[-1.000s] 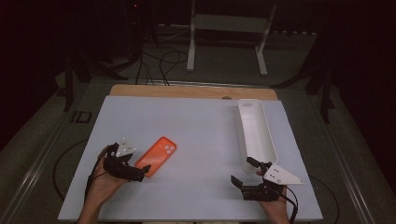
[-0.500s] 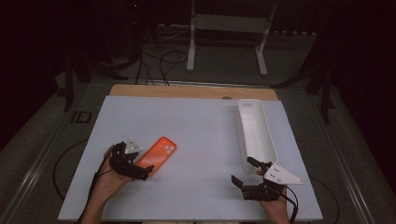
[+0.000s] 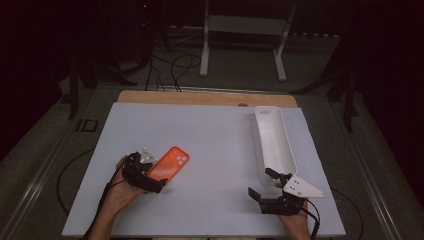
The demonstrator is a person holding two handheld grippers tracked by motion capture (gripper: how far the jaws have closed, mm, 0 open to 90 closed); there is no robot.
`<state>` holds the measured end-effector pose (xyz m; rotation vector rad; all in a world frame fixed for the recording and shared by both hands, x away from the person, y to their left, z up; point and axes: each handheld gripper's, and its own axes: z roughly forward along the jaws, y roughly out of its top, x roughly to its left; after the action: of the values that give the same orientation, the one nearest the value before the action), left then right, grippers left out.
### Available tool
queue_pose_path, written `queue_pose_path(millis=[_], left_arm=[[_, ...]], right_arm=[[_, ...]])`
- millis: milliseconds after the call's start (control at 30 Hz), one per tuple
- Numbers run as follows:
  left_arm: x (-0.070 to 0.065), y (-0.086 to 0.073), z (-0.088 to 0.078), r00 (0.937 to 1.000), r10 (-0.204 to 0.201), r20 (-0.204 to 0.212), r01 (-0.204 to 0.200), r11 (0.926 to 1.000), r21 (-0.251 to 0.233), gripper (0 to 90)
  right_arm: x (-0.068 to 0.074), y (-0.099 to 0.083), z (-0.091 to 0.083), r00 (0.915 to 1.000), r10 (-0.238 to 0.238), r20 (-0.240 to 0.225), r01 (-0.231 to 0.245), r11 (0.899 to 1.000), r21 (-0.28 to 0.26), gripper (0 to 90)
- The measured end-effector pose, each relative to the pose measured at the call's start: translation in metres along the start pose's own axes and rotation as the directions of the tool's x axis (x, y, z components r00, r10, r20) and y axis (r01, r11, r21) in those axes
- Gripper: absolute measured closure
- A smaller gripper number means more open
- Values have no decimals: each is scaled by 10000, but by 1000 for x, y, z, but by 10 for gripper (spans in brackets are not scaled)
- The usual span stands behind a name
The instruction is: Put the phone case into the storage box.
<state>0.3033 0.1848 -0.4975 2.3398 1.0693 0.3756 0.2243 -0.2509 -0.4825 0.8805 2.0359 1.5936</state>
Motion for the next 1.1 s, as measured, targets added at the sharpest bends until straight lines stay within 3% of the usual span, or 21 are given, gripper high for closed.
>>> queue_pose_path(millis=[1100], left_arm=[[-3, -3, 17, 10000, -1, 50, 0, 9998, 198, 0]], right_arm=[[0, -1, 0, 10000, -75, 43, 75, 10000, 47, 102]])
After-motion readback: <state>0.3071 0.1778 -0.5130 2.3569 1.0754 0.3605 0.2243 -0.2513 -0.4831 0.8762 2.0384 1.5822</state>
